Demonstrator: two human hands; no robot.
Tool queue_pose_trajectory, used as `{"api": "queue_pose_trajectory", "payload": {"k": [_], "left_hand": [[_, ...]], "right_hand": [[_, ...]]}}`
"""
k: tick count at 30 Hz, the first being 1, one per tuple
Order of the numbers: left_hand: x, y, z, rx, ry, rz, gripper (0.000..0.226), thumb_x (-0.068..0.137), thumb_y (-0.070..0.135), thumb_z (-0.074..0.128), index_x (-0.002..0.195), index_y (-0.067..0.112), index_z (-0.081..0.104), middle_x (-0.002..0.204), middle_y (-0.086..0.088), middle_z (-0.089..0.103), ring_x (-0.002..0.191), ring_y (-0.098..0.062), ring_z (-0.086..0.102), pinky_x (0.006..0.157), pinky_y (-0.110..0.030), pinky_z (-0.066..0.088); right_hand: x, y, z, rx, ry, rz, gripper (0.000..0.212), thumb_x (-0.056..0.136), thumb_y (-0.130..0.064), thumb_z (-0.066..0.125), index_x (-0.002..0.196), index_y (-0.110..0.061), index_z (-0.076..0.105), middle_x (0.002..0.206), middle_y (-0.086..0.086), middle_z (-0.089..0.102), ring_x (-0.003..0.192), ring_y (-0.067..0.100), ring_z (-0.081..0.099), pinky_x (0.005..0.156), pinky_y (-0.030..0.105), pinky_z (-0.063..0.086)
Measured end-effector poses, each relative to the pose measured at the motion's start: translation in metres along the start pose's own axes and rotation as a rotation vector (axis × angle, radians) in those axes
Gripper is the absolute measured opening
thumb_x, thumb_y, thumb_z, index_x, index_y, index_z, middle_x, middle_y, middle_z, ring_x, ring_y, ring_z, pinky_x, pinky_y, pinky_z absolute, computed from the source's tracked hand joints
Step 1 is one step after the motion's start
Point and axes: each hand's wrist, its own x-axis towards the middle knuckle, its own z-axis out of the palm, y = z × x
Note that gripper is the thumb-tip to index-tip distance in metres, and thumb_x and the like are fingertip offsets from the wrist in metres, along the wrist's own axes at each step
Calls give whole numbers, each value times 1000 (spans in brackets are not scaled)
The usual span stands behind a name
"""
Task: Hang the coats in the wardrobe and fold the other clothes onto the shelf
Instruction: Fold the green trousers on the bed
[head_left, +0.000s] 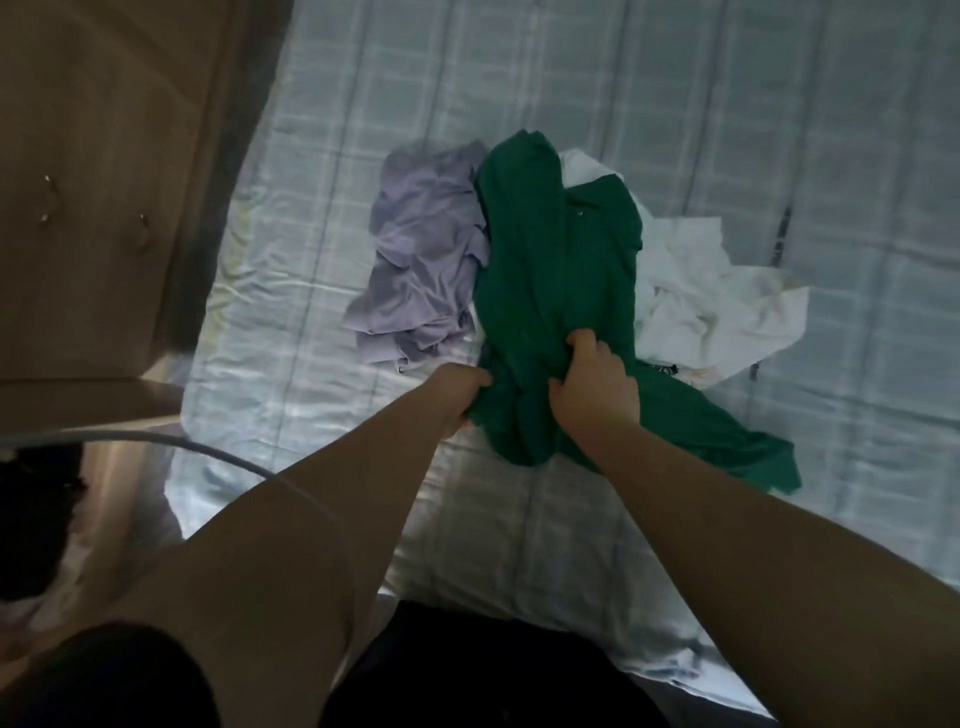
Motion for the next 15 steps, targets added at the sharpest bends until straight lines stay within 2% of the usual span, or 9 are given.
{"api": "queue_pose_trajectory", "payload": {"k": [2,3,4,6,7,9,12,15], "left_hand": [[-12,-4,-1,-88,-105,-53,16,90,2,48,91,-2,64,93,-20,69,72,-28,66,69,-33,53],[-19,-5,-4,-129,-172,-62,18,90,4,46,91,0,64,89,-16,69,70,-26,65,66,-32,51],[-28,-5,-8,-173,-243,-66,21,89,5,45,95,1,65,90,-15,70,73,-26,66,70,-33,51],[-43,-2,-15,-232,-349,-53,31,86,6,47,111,3,65,109,-15,71,94,-30,66,94,-42,49],[-48,-1,-19,-243,-394,-39,39,84,5,48,120,3,62,121,-15,67,108,-32,63,106,-46,42],[-56,3,-24,-258,-470,6,52,82,3,49,133,4,55,137,-16,59,127,-36,54,115,-50,33],[-84,17,-22,-219,-536,138,49,87,5,51,135,9,55,140,-15,58,128,-34,55,108,-50,43],[-116,30,-27,-203,-511,291,49,87,10,57,135,10,56,137,-13,60,128,-33,56,107,-49,44]], "right_hand": [[-4,3,-5,57,29,-22,40,86,-19,55,123,-22,38,119,9,55,107,34,53,86,47,46],[-7,4,-8,98,43,-29,40,85,-17,54,122,-21,39,116,9,56,103,34,54,85,47,46],[-11,6,-10,143,56,-30,40,84,-18,53,122,-22,40,113,9,57,99,34,56,85,47,48],[-22,11,-17,255,78,-7,39,81,-21,51,118,-28,40,105,8,60,89,33,59,81,47,52],[-28,12,-21,330,92,11,37,79,-22,50,115,-31,41,101,7,61,85,31,60,78,46,53],[-42,17,-28,482,142,19,30,81,-18,50,108,-29,47,100,4,60,85,26,59,78,40,51],[-71,21,-44,585,244,4,16,85,-8,52,98,-17,54,98,5,54,89,22,53,78,32,41],[-107,14,-65,736,283,67,9,88,-7,48,95,-11,52,84,5,56,72,18,52,61,28,40]]}}
